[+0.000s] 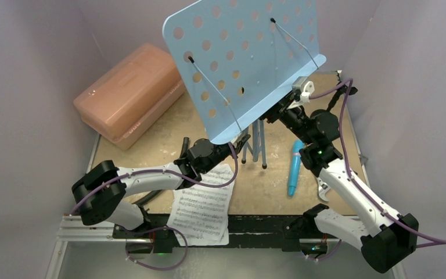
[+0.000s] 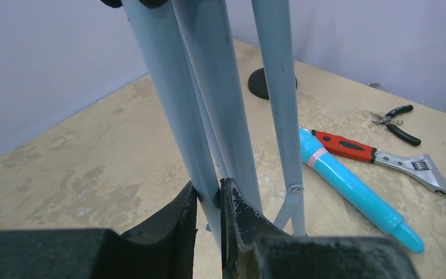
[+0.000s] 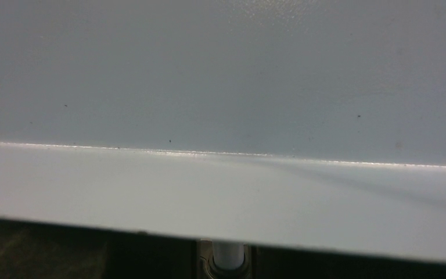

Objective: Set up the instrument practice props

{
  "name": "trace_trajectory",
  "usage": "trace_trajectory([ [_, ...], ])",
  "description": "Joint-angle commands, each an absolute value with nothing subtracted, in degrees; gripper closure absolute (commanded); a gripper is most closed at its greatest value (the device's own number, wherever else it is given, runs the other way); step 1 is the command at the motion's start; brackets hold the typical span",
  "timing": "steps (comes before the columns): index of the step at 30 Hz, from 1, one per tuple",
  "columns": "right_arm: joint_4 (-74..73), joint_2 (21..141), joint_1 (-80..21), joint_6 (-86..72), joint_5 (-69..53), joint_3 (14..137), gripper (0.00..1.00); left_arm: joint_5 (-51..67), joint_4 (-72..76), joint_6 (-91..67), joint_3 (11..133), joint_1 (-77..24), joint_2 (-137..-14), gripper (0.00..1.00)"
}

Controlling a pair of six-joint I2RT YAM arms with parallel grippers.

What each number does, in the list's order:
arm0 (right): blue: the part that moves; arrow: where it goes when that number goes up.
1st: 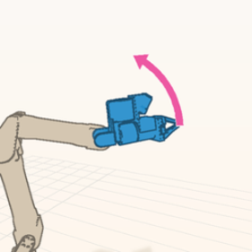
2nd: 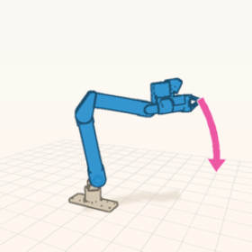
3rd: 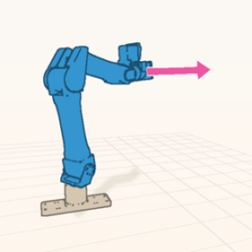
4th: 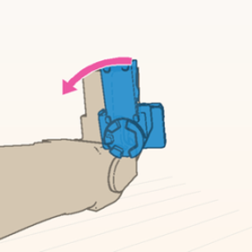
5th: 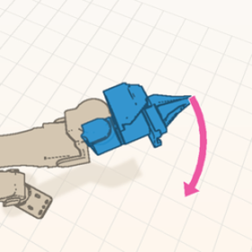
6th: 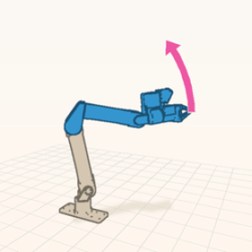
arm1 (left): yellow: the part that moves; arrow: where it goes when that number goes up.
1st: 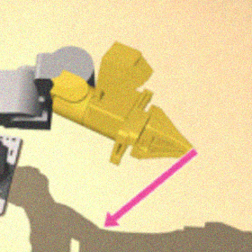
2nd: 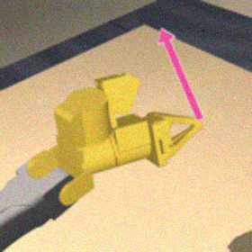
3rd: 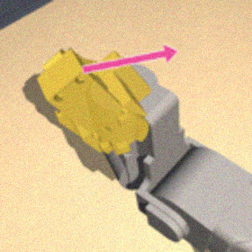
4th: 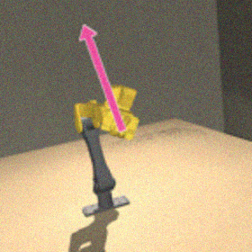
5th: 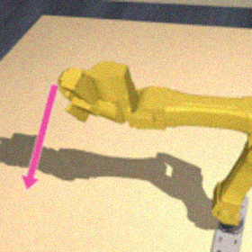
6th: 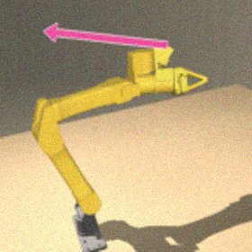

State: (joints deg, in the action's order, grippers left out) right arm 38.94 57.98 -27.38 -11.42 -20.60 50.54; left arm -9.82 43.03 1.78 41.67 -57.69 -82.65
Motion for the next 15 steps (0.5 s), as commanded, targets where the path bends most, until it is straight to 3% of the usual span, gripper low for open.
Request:
trace_trajectory([
  [1, 60.20, 56.13, -27.42, -11.10, -18.12, 60.47, 1.00, -11.29, 36.84, 6.06, 44.45, -56.27, -81.43, 1.00],
  [15, 63.85, 60.15, -27.42, -11.37, -17.03, 64.01, 1.00, -11.74, 27.54, 11.01, 47.02, -53.10, -81.80, 1.00],
])
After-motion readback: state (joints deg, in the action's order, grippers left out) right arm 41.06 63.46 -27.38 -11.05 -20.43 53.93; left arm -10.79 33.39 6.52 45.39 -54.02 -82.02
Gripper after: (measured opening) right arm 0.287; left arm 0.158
